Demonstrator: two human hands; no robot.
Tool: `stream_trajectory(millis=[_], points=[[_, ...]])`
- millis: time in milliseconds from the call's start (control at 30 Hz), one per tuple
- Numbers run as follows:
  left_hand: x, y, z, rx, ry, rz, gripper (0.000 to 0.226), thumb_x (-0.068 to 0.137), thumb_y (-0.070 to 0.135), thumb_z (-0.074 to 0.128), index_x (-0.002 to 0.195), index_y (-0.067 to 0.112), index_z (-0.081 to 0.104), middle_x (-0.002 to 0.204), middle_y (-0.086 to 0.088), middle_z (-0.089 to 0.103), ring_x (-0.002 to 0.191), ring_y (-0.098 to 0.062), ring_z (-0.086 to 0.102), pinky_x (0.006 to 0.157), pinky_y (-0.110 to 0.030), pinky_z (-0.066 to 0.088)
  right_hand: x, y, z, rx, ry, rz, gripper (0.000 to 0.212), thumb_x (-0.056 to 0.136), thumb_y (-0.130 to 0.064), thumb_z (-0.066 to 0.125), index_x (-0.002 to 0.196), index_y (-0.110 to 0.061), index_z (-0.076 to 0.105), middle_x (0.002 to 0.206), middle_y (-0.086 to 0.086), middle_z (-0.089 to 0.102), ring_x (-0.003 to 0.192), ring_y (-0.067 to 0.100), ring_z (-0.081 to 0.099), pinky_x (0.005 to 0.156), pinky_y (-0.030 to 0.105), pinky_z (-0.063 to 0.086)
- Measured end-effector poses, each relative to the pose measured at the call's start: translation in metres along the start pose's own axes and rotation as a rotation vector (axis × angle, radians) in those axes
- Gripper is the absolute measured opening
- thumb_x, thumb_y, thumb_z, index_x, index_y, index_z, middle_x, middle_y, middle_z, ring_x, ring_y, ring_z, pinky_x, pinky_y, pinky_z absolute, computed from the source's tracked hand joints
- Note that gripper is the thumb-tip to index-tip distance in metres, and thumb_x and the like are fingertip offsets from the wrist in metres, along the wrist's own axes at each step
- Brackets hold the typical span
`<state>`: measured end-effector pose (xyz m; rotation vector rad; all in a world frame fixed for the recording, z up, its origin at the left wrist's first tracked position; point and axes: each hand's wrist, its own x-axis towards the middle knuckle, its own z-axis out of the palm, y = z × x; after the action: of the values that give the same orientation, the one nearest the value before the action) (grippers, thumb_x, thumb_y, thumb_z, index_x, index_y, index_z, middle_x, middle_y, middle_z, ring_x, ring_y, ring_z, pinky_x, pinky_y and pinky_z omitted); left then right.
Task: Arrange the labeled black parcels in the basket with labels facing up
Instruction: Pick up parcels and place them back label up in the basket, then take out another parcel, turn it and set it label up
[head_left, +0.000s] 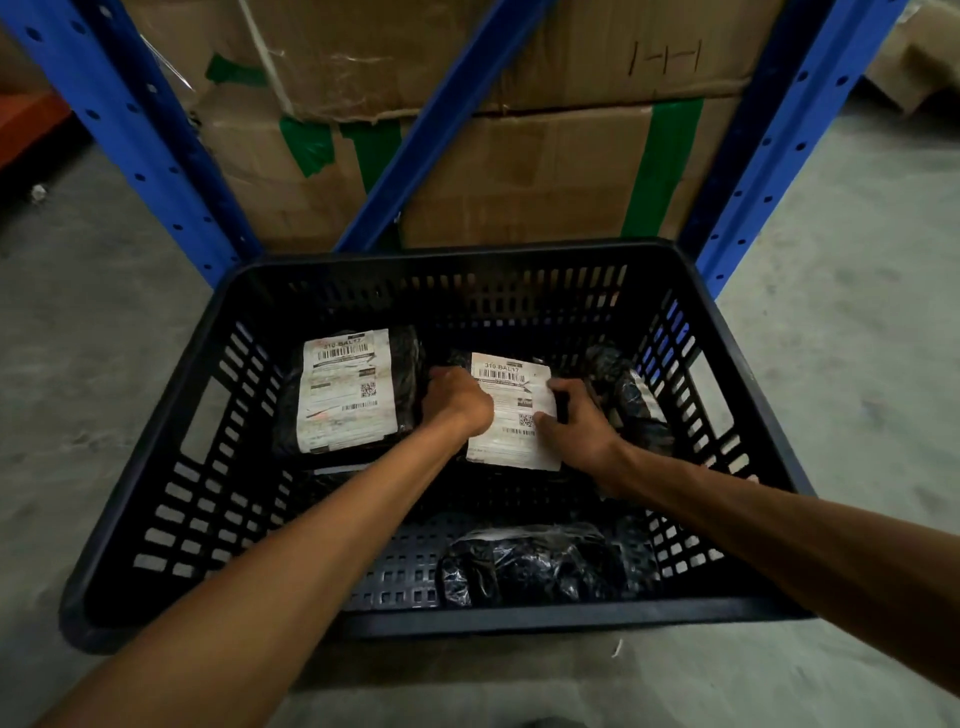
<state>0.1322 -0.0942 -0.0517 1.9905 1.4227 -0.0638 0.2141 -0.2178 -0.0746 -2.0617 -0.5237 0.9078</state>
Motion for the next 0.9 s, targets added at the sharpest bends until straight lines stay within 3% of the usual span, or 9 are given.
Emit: stream_trajectory(millis=[233, 300, 400, 533, 633, 700, 767, 800, 900], points=[[0.014, -0.011, 0.033, 0.234, -0.050, 0.006, 0.029, 0.084, 0.001, 0.060, 0.112, 0.002, 0.069, 0.118, -0.014, 0.069, 0.108, -0.029, 0.067, 0.083, -0.031, 0.059, 0.022, 0.015, 0.016, -0.234, -0.089, 0.077, 0.062, 0.096, -0.006, 0.056, 0.148, -0.009, 0.022, 0.124, 0.024, 0.060, 0.100, 0.031, 0.060, 0.085, 0.035, 0.049], [0.018, -0.013, 0.035, 0.302, -0.018, 0.025, 0.029, 0.084, 0.000, 0.060, 0.112, 0.001, 0.068, 0.119, -0.014, 0.068, 0.109, -0.029, 0.067, 0.078, -0.030, 0.056, 0.027, 0.008, 0.021, -0.397, -0.119, 0.086, 0.065, 0.096, -0.009, 0.056, 0.148, -0.009, 0.018, 0.128, 0.027, 0.059, 0.110, 0.038, 0.063, 0.088, 0.037, 0.049], [0.024, -0.016, 0.033, 0.320, -0.023, 0.028, 0.031, 0.086, -0.002, 0.057, 0.116, 0.000, 0.065, 0.122, -0.016, 0.066, 0.110, -0.030, 0.066, 0.085, -0.033, 0.058, 0.029, -0.005, 0.023, -0.534, -0.146, 0.148, 0.066, 0.094, -0.009, 0.057, 0.147, -0.014, 0.019, 0.133, 0.023, 0.057, 0.119, 0.037, 0.060, 0.095, 0.037, 0.049], [0.019, -0.013, 0.022, 0.314, -0.154, 0.060, 0.039, 0.088, 0.005, 0.057, 0.126, 0.000, 0.059, 0.133, -0.018, 0.058, 0.112, -0.030, 0.064, 0.079, -0.029, 0.055, 0.021, -0.026, 0.008, -0.704, -0.223, 0.133, 0.055, 0.097, -0.008, 0.051, 0.149, -0.008, 0.034, 0.146, 0.018, 0.050, 0.132, 0.032, 0.051, 0.106, 0.034, 0.043], [0.003, -0.005, -0.003, 0.237, -0.194, 0.159, 0.026, 0.088, 0.010, 0.056, 0.112, 0.001, 0.061, 0.130, -0.019, 0.058, 0.105, -0.030, 0.065, 0.068, -0.027, 0.047, 0.004, -0.045, -0.016, -0.756, -0.260, 0.060, 0.035, 0.097, -0.010, 0.050, 0.127, 0.003, 0.060, 0.132, 0.022, 0.062, 0.116, 0.035, 0.061, 0.086, 0.035, 0.048], [-0.013, -0.004, -0.028, 0.158, -0.208, 0.204, 0.017, 0.087, 0.012, 0.051, 0.093, -0.001, 0.062, 0.108, -0.020, 0.069, 0.079, -0.028, 0.070, 0.057, -0.026, 0.053, -0.010, -0.052, -0.032, -0.696, -0.284, 0.078, 0.022, 0.097, -0.011, 0.052, 0.101, 0.004, 0.066, 0.114, 0.026, 0.069, 0.089, 0.033, 0.066, 0.073, 0.037, 0.052], [-0.029, -0.009, -0.046, 0.074, -0.293, 0.188, 0.029, 0.088, 0.016, 0.046, 0.103, -0.005, 0.060, 0.085, -0.021, 0.072, 0.062, -0.031, 0.073, 0.052, -0.036, 0.062, -0.026, -0.055, -0.042, -0.657, -0.336, 0.159, 0.030, 0.101, -0.018, 0.048, 0.082, 0.001, 0.060, 0.093, 0.025, 0.070, 0.070, 0.032, 0.066, 0.061, 0.037, 0.057], [-0.038, -0.014, -0.049, 0.094, -0.337, 0.162, 0.036, 0.089, 0.019, 0.044, 0.109, -0.008, 0.057, 0.081, -0.022, 0.071, 0.059, -0.034, 0.073, 0.051, -0.042, 0.062, -0.034, -0.056, -0.042, -0.684, -0.356, 0.202, 0.036, 0.103, -0.022, 0.044, 0.083, 0.003, 0.061, 0.089, 0.025, 0.070, 0.070, 0.035, 0.068, 0.061, 0.038, 0.060], [-0.060, -0.029, -0.037, 0.369, -0.470, 0.063, 0.058, 0.098, 0.038, 0.037, 0.138, -0.004, 0.037, 0.093, -0.029, 0.070, 0.068, -0.040, 0.073, 0.059, -0.045, 0.063, -0.053, -0.047, -0.031, -0.910, -0.412, 0.231, 0.043, 0.103, -0.028, 0.040, 0.090, 0.004, 0.065, 0.092, 0.027, 0.074, 0.080, 0.038, 0.073, 0.078, 0.044, 0.063]])
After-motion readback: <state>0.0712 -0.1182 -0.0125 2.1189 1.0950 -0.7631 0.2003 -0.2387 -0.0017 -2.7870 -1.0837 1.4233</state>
